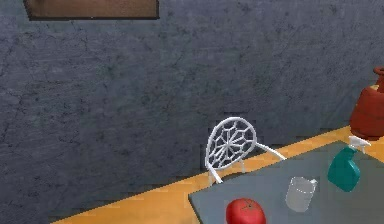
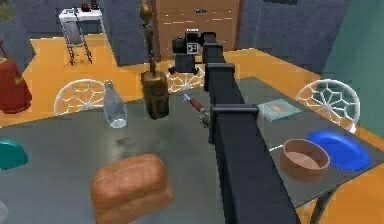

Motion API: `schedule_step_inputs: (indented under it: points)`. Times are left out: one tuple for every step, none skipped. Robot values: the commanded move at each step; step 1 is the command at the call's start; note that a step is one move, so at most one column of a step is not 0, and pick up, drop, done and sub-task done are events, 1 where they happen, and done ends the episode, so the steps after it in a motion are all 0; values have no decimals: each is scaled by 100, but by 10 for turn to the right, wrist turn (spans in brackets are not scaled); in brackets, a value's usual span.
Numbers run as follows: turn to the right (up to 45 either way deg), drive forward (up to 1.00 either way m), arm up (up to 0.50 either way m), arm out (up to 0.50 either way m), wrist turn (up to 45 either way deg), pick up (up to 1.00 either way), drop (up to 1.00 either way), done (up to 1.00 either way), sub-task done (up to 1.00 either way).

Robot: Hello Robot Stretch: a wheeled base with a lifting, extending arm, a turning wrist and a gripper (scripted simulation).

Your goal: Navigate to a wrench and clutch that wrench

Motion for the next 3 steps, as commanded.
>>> schedule_step_inputs:
  points:
    - [0,0,0,0,450,0,0,0,0]
    - [0,0,-30,0,0,0,0,0,0]
    - [0,0,0,0,0,100,0,0,0]
